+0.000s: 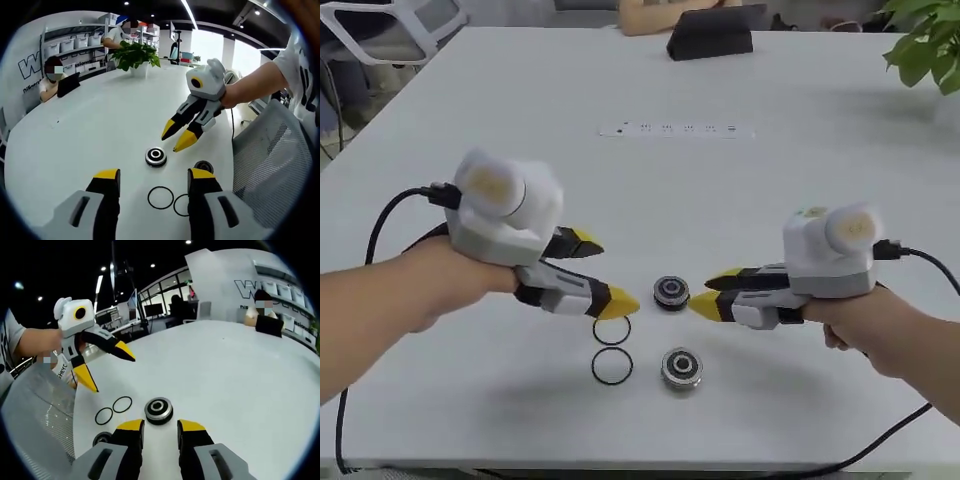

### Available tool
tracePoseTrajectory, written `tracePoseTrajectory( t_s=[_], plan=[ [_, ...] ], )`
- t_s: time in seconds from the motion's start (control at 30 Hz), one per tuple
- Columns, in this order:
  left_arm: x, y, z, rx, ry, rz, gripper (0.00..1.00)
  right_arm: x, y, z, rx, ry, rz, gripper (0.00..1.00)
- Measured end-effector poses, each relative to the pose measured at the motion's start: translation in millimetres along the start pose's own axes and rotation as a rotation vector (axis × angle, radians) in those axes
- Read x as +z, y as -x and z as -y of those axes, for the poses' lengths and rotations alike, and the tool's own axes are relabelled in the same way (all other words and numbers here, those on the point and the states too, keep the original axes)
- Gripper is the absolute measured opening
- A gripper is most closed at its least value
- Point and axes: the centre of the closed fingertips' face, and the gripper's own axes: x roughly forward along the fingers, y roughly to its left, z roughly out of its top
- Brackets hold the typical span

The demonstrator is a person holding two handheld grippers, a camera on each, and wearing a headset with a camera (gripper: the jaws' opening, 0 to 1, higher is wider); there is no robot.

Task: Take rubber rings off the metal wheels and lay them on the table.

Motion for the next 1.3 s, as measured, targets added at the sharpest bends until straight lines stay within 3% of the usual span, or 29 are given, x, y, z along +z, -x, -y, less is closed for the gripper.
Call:
tracePoseTrajectory(
  t_s=[0.57,1.3],
  plan=[
    [4.1,-28.6,0.9,-0.028,0.005,-0.006,0.44,-4.2,-6.5,2.2,0.002,0.011,-0.004,0.23],
    [5.1,-53.6,9.4,-0.063,-0.001,-0.016,0.34,-7.5,-11.3,3.9,0.013,0.015,-0.013,0.22]
  ],
)
